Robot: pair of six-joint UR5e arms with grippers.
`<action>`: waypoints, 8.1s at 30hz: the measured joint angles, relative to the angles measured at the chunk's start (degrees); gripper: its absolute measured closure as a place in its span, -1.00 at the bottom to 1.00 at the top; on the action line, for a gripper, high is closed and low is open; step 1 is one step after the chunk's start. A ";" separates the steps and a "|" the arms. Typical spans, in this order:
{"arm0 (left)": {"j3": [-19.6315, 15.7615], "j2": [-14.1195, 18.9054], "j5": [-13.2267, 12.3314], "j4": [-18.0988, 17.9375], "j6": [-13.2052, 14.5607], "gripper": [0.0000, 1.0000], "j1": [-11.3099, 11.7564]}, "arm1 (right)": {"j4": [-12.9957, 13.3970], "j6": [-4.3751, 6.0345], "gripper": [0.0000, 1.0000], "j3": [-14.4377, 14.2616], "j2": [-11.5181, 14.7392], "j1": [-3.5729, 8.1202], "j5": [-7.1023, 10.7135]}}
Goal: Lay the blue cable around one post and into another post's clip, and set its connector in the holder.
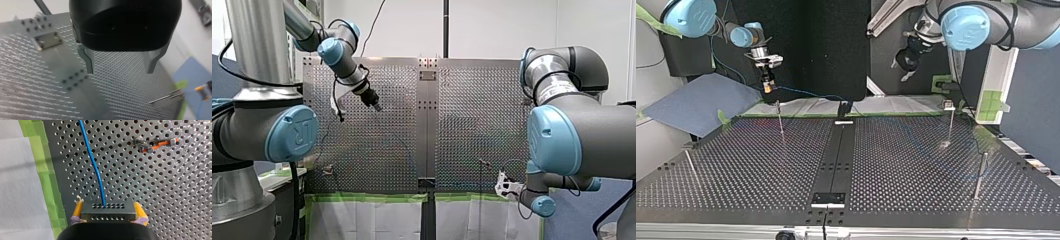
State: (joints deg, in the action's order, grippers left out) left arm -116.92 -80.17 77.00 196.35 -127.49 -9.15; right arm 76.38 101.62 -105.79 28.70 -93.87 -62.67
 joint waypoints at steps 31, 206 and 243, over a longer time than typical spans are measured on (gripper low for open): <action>-9.52 -14.17 -2.10 -16.59 -2.97 -0.96 -14.32 | -0.27 -0.17 1.00 0.11 0.00 -0.21 0.00; 25.49 -69.77 23.09 -68.79 39.38 -0.96 -25.17 | -5.99 -7.21 1.00 0.09 2.54 0.38 0.23; 29.87 -71.05 26.30 -66.44 41.18 -0.96 -25.06 | -6.04 -7.21 1.00 0.10 2.49 0.30 0.04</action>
State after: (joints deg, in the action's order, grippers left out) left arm -87.05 -151.23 103.30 129.91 -86.31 -34.22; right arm 70.33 94.41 -105.69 31.19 -93.56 -62.64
